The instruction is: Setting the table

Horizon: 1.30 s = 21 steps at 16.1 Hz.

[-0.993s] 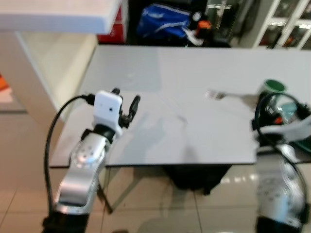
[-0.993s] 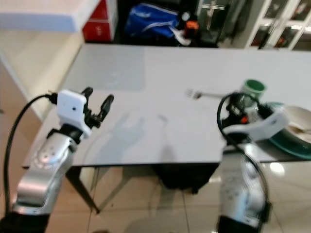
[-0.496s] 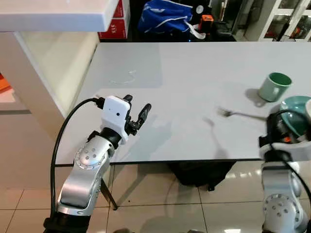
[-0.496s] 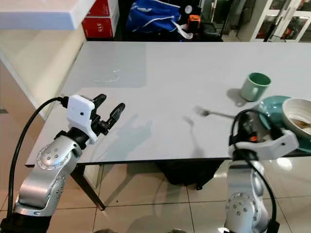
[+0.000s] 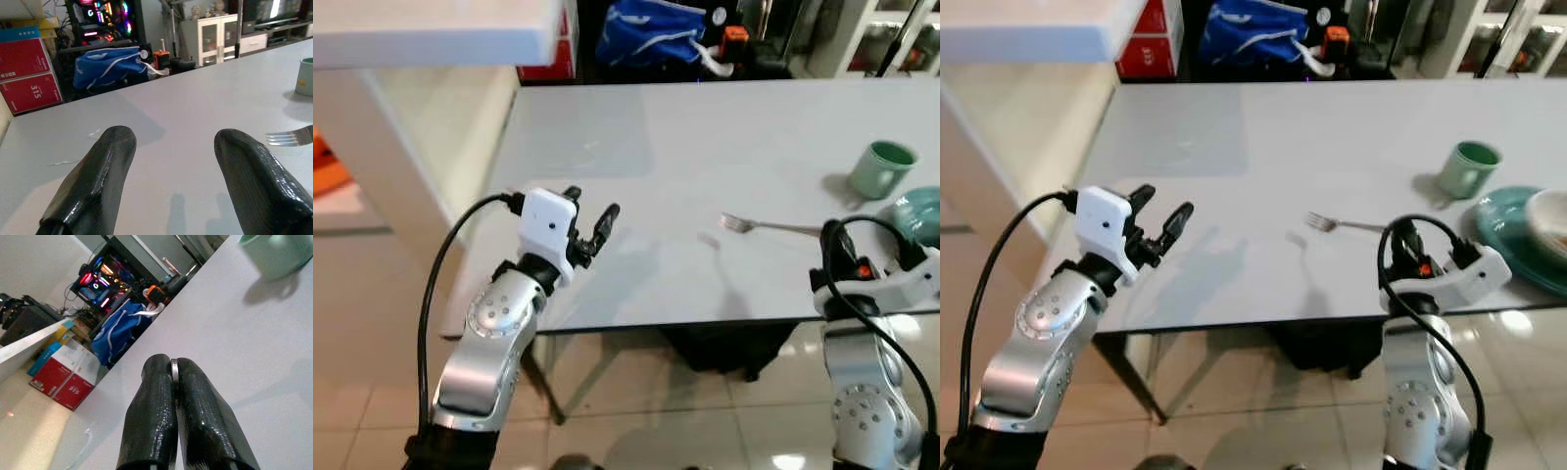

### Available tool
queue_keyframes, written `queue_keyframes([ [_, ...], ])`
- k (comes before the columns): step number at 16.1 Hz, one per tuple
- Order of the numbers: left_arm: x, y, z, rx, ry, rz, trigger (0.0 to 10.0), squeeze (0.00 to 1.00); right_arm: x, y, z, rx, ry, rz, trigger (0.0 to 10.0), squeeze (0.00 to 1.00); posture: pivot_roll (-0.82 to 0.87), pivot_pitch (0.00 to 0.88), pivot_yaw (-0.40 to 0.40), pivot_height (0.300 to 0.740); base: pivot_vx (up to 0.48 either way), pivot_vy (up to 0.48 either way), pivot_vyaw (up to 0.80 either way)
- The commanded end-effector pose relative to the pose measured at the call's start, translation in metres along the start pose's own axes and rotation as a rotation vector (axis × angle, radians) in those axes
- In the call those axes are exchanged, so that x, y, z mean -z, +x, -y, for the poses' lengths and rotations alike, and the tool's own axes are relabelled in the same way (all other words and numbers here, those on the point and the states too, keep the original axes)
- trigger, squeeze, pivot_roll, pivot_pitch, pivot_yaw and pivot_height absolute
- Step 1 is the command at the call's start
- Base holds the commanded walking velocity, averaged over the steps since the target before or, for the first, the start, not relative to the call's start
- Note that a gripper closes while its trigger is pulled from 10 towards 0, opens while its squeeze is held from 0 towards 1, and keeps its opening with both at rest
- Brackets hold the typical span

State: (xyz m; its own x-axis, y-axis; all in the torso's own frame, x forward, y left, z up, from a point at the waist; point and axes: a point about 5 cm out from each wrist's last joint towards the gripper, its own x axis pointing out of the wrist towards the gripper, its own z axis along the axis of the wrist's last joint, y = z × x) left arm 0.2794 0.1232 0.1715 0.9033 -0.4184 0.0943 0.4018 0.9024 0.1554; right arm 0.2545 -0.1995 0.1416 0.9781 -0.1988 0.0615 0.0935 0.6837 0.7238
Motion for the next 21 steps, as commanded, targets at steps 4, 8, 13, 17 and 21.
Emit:
queue_keyframes([
  [4,-0.003,0.000,-0.004,-0.007,0.020,-0.003,10.0,0.00,0.000,0.003,-0.003,-0.005,0.037,0.013,10.0,0.00,0.02,0.038,0.000,0.740,0.000,0.480,-0.80],
  [8,-0.003,0.003,-0.001,0.010,0.017,0.001,10.0,0.00,-0.007,0.004,0.000,0.003,0.038,0.042,10.0,0.00,0.01,0.035,0.007,0.740,0.000,0.480,-0.80],
  [13,-0.003,0.000,0.007,0.071,0.014,0.001,10.0,0.00,-0.017,0.015,0.001,0.012,0.145,0.106,10.0,0.00,0.03,0.032,-0.012,0.740,0.000,0.192,-0.32],
  [17,-0.001,-0.006,0.011,0.111,-0.012,-0.012,10.0,0.00,-0.017,0.027,0.001,0.006,0.212,0.111,10.0,0.00,0.04,0.035,-0.025,0.740,0.000,0.000,0.00],
  [21,-0.002,-0.006,0.012,0.124,-0.020,-0.010,10.0,0.00,-0.016,0.043,0.014,0.046,0.285,0.150,10.0,0.00,0.05,0.045,-0.024,0.740,0.000,0.000,0.00],
])
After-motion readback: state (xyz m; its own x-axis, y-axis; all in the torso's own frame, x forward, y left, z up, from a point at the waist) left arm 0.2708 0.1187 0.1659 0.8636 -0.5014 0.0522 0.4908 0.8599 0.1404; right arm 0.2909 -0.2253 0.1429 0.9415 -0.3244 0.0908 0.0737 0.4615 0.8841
